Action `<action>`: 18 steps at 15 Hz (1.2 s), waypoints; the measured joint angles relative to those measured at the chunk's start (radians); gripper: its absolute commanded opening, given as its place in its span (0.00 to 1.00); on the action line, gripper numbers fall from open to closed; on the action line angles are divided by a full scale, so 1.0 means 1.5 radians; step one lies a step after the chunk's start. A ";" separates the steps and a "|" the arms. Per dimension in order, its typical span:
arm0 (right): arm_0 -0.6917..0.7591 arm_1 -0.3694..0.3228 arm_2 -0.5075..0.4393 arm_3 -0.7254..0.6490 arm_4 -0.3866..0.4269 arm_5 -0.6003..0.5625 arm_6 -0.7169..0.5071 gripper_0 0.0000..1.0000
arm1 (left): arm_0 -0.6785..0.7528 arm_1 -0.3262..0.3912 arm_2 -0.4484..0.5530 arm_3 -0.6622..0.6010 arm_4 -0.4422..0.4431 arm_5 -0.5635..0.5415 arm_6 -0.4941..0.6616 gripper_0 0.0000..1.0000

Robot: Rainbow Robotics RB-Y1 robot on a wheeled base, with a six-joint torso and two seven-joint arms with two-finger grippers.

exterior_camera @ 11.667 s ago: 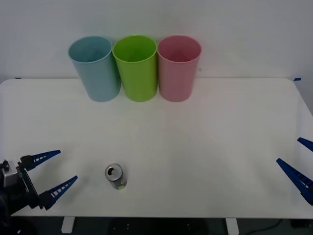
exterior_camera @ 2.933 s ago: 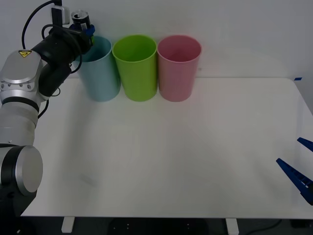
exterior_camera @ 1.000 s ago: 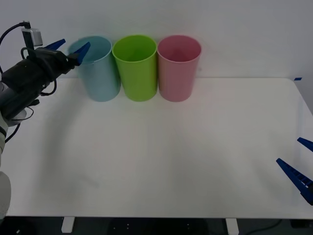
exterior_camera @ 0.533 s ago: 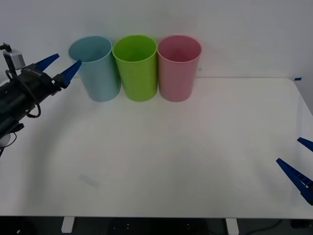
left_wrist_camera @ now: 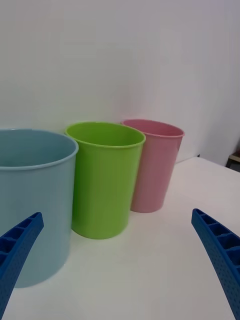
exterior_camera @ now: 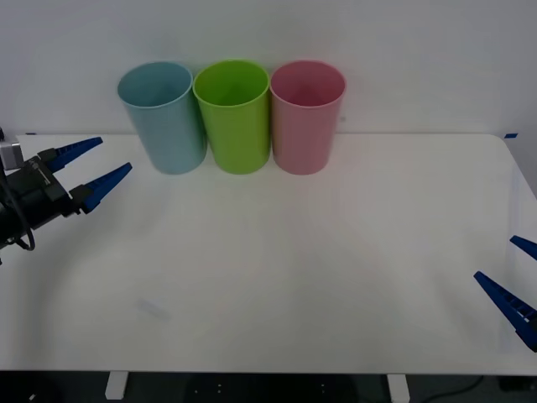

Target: Grasp the object on the table and drop it into the matching bin: aluminum can to the light blue bin, PET bottle to the pink bin.

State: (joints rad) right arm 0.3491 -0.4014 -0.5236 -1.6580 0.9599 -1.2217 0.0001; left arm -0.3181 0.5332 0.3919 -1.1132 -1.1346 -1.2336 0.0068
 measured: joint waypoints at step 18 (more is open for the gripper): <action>0.000 0.000 0.000 0.000 0.000 0.000 0.000 1.00 | 0.405 0.002 0.099 -0.370 0.065 0.016 -0.022 1.00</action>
State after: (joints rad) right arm 0.3490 -0.4014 -0.5236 -1.6581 0.9599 -1.2217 0.0000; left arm 0.2899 0.5355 0.5407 -1.6675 -1.0368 -1.2100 -0.0264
